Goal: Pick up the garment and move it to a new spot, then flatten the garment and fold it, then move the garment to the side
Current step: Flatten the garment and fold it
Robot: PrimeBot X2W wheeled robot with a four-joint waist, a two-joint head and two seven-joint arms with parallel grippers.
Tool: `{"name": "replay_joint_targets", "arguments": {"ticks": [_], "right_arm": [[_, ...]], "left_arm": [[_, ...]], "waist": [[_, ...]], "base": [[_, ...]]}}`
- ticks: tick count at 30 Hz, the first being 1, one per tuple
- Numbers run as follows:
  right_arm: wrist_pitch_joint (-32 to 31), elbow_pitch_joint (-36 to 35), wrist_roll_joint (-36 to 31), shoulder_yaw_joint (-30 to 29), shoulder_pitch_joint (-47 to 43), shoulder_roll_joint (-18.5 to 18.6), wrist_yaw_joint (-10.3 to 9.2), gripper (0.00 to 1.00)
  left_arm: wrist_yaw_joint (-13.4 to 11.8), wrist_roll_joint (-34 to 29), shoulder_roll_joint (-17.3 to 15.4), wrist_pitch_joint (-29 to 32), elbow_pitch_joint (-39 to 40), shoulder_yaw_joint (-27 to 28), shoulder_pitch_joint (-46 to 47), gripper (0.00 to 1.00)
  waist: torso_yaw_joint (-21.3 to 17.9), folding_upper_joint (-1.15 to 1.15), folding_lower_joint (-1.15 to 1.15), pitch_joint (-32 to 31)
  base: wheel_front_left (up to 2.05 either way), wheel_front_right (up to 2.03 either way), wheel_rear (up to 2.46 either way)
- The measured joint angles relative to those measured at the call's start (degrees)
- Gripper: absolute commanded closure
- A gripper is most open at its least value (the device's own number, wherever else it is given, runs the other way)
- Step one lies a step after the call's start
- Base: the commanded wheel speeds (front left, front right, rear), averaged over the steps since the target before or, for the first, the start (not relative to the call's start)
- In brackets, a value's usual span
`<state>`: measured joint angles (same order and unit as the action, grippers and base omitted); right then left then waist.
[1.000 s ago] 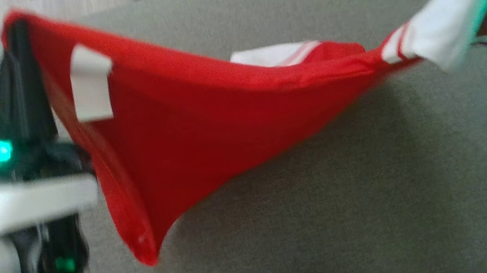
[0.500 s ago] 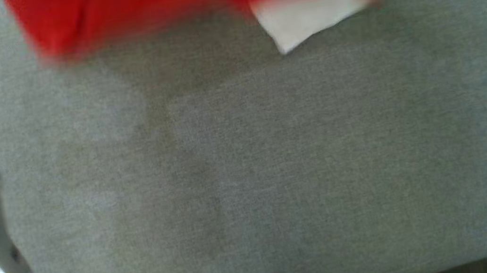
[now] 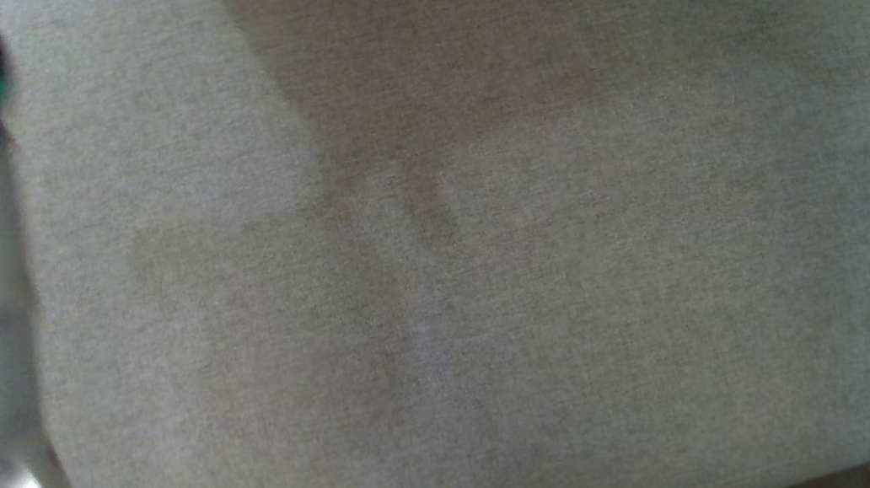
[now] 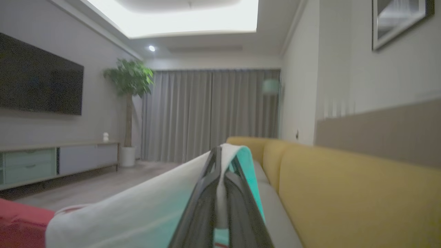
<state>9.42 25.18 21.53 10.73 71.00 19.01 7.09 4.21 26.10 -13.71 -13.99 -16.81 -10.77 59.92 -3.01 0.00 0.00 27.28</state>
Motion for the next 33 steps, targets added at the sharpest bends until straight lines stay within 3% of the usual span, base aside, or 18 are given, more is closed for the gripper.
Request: {"name": "replay_joint_targets", "arguments": {"ticks": [7, 14, 16, 25, 33], "right_arm": [[-10.77, -0.48, 6.55, -3.16, -25.09, -3.9, 0.0, 1.0], [-26.3, -13.11, 5.16, -8.93, -51.32, -10.81, 0.0, 1.0], [-28.38, -15.74, 4.41, -9.56, -54.65, -11.71, 0.0, 1.0], [-45.96, -36.68, -2.82, -17.03, -75.08, -15.86, 0.0, 1.0], [-57.83, -47.1, -2.49, -19.98, -84.44, -16.64, 0.0, 1.0]], "left_arm": [[1.34, 0.94, 2.35, -0.54, -5.91, -1.63, -17.68, 1.0], [0.27, 4.38, 4.22, -0.18, -4.91, -1.4, -37.39, 1.0], [0.2, 5.09, 4.26, 0.04, -4.05, -1.3, -40.23, 1.0], [-4.67, 7.21, 4.43, 5.97, 9.07, -1.75, -58.97, 1.0], [-8.91, 8.37, 2.43, 15.41, 18.37, -3.01, -68.58, 1.0]], "waist": [[-0.68, 0.0, 0.0, -2.46], [-0.58, 0.0, -0.02, -8.45], [-0.52, 0.0, -0.02, -9.41], [0.41, 0.01, -0.02, -16.48], [0.61, 0.0, 0.0, -18.22]], "base": [[0.0, 0.0, 0.0], [0.0, 0.0, 0.0], [0.0, 0.0, 0.0], [0.0, 0.0, 0.0], [0.0, 0.0, 0.0]]}}
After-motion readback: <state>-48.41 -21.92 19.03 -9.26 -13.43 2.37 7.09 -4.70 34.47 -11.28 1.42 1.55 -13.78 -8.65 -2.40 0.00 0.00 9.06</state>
